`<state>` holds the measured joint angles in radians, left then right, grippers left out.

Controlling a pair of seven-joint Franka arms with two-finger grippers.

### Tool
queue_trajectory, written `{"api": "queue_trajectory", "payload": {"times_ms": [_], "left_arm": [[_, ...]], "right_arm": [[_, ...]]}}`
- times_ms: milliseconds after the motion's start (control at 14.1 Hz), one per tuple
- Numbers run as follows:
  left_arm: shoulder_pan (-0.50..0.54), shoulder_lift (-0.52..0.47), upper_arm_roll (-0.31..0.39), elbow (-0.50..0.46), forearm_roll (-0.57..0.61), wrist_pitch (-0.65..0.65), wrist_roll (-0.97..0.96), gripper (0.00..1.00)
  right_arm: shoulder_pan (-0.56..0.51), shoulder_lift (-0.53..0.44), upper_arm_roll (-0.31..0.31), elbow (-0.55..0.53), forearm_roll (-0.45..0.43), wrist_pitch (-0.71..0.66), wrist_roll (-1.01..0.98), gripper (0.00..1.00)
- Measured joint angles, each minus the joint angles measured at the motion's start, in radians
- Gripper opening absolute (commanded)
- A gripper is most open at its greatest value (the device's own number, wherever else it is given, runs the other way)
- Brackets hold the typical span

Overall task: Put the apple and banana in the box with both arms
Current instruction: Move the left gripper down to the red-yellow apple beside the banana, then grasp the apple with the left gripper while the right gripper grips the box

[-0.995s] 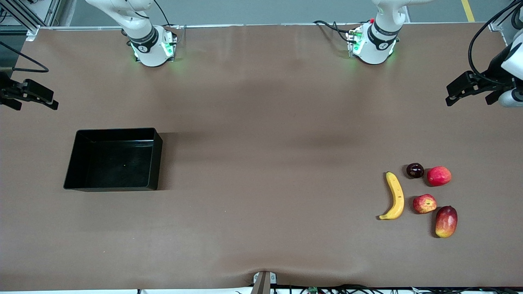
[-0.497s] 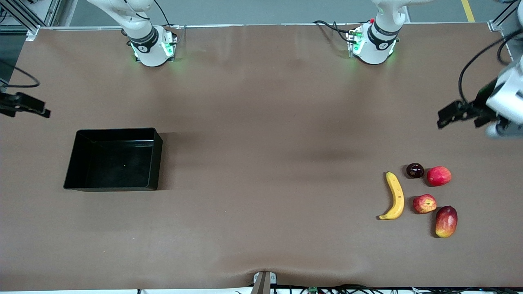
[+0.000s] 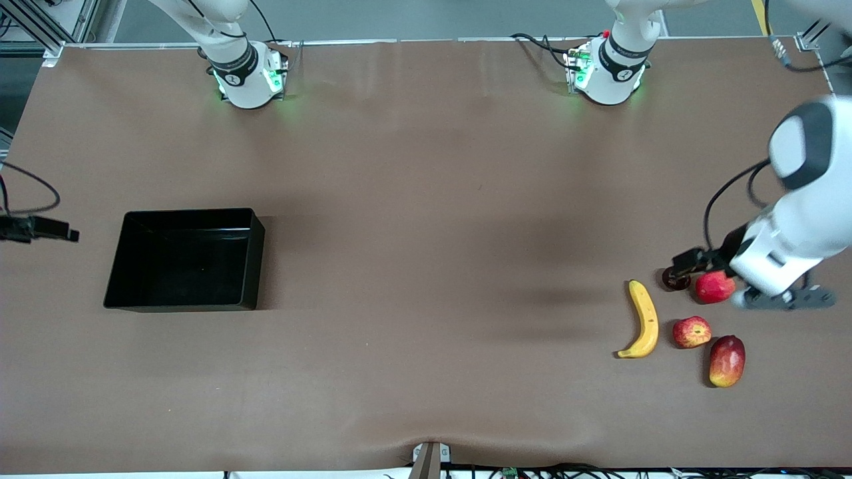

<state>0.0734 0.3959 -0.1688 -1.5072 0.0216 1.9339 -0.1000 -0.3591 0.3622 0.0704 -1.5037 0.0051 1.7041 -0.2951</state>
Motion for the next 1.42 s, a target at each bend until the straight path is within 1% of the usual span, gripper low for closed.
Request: {"api": "queue_trajectory", "payload": {"times_ms": [71, 213, 355, 426, 497, 568, 639, 710, 852, 923, 995, 1066, 1421], "left_arm": [[0.000, 0.050, 0.001, -0.002, 0.021, 0.059, 0.000, 1.00], [0.001, 0.158, 0.001, -0.001, 0.121, 0.175, -0.001, 1.00], [0.004, 0.250, 0.003, 0.014, 0.187, 0.263, -0.001, 1.00], [0.006, 0.282, 0.007, 0.027, 0.218, 0.284, 0.000, 1.00], [0.007, 0.304, 0.016, 0.041, 0.262, 0.293, 0.001, 1.00], [0.009, 0.315, 0.026, 0.051, 0.308, 0.300, 0.001, 1.00], [0.012, 0.320, 0.033, 0.057, 0.339, 0.302, 0.001, 1.00], [0.021, 0.321, 0.038, 0.059, 0.355, 0.304, 0.001, 1.00], [0.057, 0.329, 0.043, 0.059, 0.360, 0.323, 0.005, 1.00], [0.077, 0.340, 0.043, 0.059, 0.360, 0.339, 0.011, 1.00], [0.090, 0.354, 0.043, 0.059, 0.360, 0.350, 0.013, 1.00], [0.097, 0.365, 0.043, 0.059, 0.356, 0.358, 0.012, 1.00], [0.093, 0.378, 0.039, 0.059, 0.282, 0.362, 0.001, 1.00]], "right_arm": [[-0.015, 0.035, 0.000, 0.000, 0.000, 0.030, -0.015, 1.00], [-0.033, 0.094, 0.000, -0.001, 0.000, 0.070, -0.025, 1.00], [-0.042, 0.131, 0.000, -0.018, 0.000, 0.125, -0.025, 1.00], [-0.047, 0.138, 0.000, -0.038, 0.000, 0.163, -0.025, 1.00], [-0.054, 0.143, 0.000, -0.066, 0.000, 0.205, -0.025, 0.88], [-0.062, 0.146, 0.000, -0.100, 0.000, 0.249, -0.031, 0.69], [-0.072, 0.148, 0.000, -0.138, 0.000, 0.288, -0.048, 0.64], [-0.083, 0.149, 0.000, -0.176, 0.002, 0.319, -0.068, 0.55], [-0.099, 0.149, 0.000, -0.243, 0.009, 0.369, -0.090, 0.32], [-0.100, 0.149, 0.000, -0.272, 0.010, 0.391, -0.092, 0.18], [-0.100, 0.149, 0.002, -0.295, 0.010, 0.410, -0.092, 0.07], [-0.100, 0.149, 0.005, -0.308, 0.010, 0.419, -0.092, 0.00], [-0.100, 0.147, 0.008, -0.311, 0.011, 0.418, -0.132, 0.00]]}}
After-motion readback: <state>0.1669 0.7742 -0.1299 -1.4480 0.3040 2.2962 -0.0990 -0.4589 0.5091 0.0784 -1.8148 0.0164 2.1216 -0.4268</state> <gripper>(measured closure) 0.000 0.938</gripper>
